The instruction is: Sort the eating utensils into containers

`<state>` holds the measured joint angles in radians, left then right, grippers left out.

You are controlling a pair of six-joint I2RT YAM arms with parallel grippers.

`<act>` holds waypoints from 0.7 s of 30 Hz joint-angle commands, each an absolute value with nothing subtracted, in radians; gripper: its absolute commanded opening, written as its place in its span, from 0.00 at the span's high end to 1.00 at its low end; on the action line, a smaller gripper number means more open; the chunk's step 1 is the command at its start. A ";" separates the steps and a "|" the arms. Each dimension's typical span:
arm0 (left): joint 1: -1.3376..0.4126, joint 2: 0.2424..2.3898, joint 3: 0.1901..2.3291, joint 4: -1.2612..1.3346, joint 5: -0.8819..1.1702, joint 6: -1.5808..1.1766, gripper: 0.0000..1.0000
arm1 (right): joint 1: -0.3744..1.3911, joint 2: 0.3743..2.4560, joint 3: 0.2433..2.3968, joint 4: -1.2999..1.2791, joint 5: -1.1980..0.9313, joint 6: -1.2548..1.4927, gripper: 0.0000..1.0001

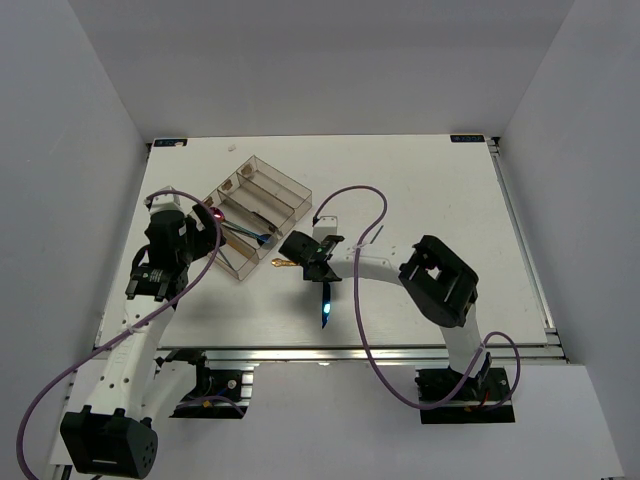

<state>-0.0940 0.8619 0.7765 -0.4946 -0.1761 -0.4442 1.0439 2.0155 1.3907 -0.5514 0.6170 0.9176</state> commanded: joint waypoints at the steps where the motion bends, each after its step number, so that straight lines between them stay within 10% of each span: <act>1: -0.098 0.847 0.775 -0.500 -0.178 -0.436 0.02 | 1.046 1.990 1.364 -0.538 0.598 0.950 0.45; 21: -0.100 0.845 0.775 -0.500 -0.173 -0.436 0.02 | 1.045 1.950 1.256 -0.456 0.528 0.908 1.00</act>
<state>-0.0948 0.8619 0.7765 -0.4946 -0.1761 -0.4442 1.0428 1.9629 1.2949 -0.4301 0.5655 0.9283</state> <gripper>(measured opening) 0.981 0.234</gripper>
